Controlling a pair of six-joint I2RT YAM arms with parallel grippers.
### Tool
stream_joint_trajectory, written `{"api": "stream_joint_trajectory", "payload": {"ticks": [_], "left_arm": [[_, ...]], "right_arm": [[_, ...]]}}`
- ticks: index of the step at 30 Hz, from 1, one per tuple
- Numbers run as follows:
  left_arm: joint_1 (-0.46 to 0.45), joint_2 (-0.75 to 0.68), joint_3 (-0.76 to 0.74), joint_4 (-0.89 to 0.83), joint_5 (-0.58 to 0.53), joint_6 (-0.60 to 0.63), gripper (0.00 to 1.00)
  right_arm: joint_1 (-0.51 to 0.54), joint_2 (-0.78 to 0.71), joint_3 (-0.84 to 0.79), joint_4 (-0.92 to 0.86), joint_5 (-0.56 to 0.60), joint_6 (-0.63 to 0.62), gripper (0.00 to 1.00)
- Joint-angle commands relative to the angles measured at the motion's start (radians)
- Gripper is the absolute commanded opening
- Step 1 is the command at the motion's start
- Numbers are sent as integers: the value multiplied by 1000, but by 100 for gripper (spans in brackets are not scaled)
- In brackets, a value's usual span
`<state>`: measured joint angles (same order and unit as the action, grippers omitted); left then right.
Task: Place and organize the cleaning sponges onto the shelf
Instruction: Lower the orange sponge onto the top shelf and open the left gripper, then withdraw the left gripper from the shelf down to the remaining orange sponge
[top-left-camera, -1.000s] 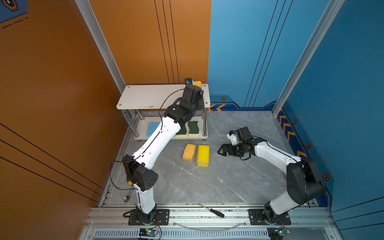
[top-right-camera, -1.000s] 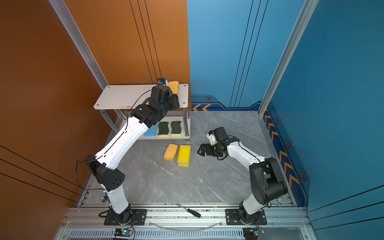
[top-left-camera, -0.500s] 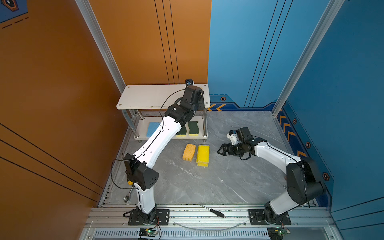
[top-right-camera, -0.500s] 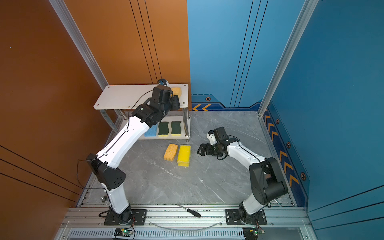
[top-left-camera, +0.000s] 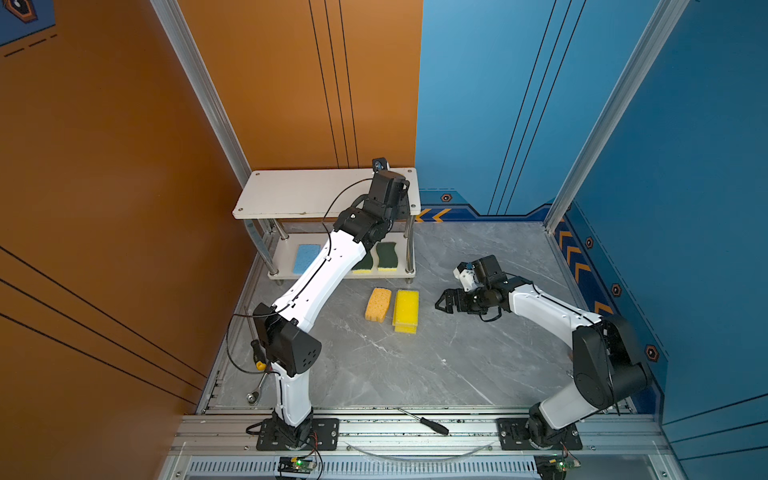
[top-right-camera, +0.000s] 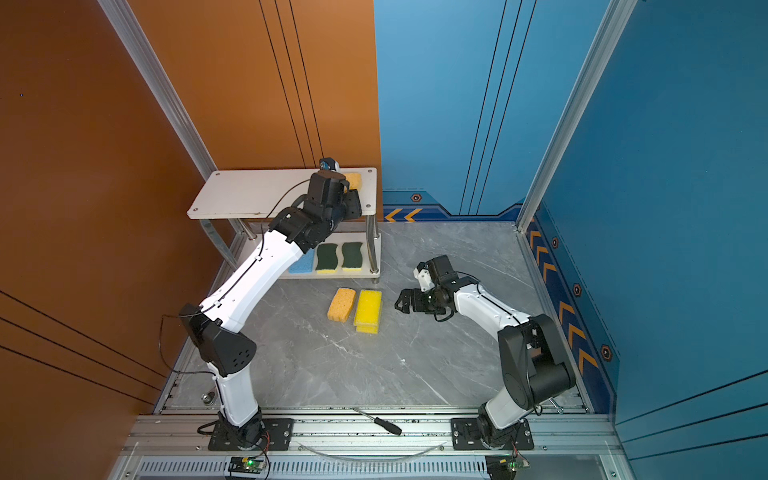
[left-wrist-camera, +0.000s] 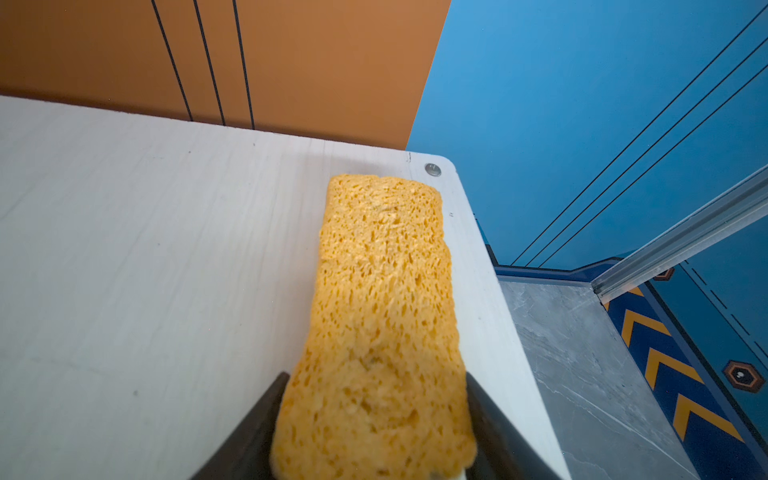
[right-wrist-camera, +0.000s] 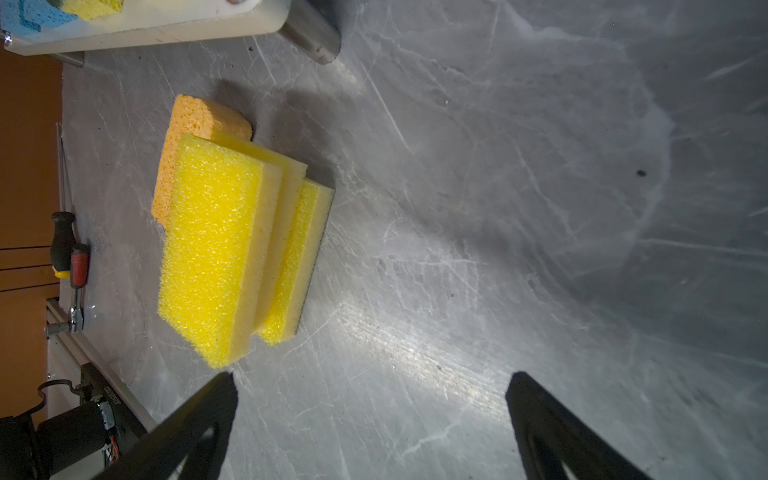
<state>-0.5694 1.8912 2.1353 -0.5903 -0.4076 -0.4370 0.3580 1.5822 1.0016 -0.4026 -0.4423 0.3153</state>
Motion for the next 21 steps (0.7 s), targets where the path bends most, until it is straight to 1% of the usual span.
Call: {"api": "stream_joint_trajectory", "payload": {"ticks": [1, 3, 5, 7, 11, 15, 17, 21], "left_arm": [[8, 19, 15, -22, 11, -6, 67], [6, 11, 11, -23, 9, -6, 68], [5, 1, 3, -23, 0, -6, 74], [5, -10, -6, -23, -6, -3, 76], [2, -35, -18, -22, -16, 2, 82], [-7, -72, -26, -22, -27, 19, 85], [-14, -92, -31, -17, -22, 36, 92], [-47, -129, -50, 4, -11, 88, 98]], "right_arm": [[-10, -18, -11, 7, -9, 11, 100], [-11, -20, -12, 7, -10, 12, 100], [-13, -21, -14, 8, -11, 11, 100], [-13, -21, -12, 10, -13, 11, 100], [-14, -22, -15, 14, -24, 13, 100], [-15, -24, -16, 17, -32, 18, 100], [-16, -26, -13, 19, -39, 21, 100], [-21, -30, -14, 40, -82, 39, 100]]}}
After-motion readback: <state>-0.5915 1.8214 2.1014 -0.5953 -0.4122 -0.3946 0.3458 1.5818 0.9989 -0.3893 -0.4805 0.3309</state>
